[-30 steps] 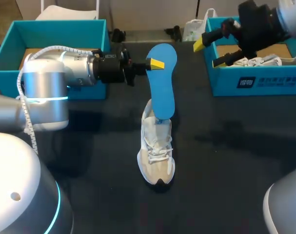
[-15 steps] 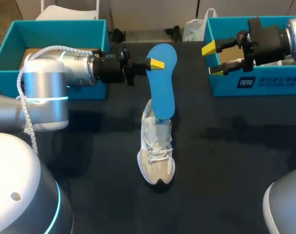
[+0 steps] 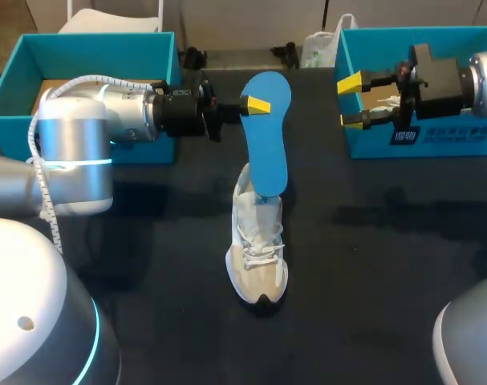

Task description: Take the shoe out of the shoebox, open the shoe tongue, remove and reinsert the insole, then place the shoe into the shoebox

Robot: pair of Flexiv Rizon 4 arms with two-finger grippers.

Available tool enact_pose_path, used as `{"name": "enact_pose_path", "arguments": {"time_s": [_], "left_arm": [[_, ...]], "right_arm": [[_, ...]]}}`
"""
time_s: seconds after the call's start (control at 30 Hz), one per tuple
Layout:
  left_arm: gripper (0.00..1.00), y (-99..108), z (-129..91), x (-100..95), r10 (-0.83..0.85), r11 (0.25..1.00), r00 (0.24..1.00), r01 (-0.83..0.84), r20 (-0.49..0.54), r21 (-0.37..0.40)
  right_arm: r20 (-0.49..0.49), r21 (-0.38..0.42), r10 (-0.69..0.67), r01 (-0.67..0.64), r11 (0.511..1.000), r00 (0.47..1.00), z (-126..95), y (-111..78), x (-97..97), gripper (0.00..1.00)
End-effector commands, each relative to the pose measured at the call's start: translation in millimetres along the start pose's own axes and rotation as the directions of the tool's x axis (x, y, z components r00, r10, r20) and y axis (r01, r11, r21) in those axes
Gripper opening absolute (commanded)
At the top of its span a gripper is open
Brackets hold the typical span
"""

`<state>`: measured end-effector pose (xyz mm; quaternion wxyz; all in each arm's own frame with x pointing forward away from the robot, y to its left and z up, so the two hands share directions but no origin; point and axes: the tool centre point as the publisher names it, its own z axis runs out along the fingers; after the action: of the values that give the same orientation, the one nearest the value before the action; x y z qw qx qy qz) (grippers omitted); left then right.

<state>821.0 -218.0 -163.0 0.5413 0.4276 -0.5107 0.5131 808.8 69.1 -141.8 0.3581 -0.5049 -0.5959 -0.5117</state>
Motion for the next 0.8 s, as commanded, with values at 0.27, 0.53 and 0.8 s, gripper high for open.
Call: {"name": "enact_pose_path", "arguments": {"time_s": [0.27, 0.53, 0.8], "left_arm": [[0.0, 0, 1, -0.8, 0.001, 1.0, 1.0, -0.001, -0.001, 0.0], [0.0, 0, -2, 16.1, 0.182, 0.982, 0.983, -0.183, -0.035, -0.037], [0.0, -5, -10, 31.8, 0.458, 0.884, 0.887, -0.461, -0.054, -0.079]], "right_arm": [[0.007, 0.0, 0.001, -0.001, 1.0, 1.0, 1, 0.5, 2.5, 1.0], [0.007, 0.0, 0.001, -0.001, 1.0, 1.0, 1, 0.5, 2.5, 1.0], [0.007, 0.0, 0.001, -0.001, 1.0, 1.0, 1, 0.5, 2.5, 1.0]]}}
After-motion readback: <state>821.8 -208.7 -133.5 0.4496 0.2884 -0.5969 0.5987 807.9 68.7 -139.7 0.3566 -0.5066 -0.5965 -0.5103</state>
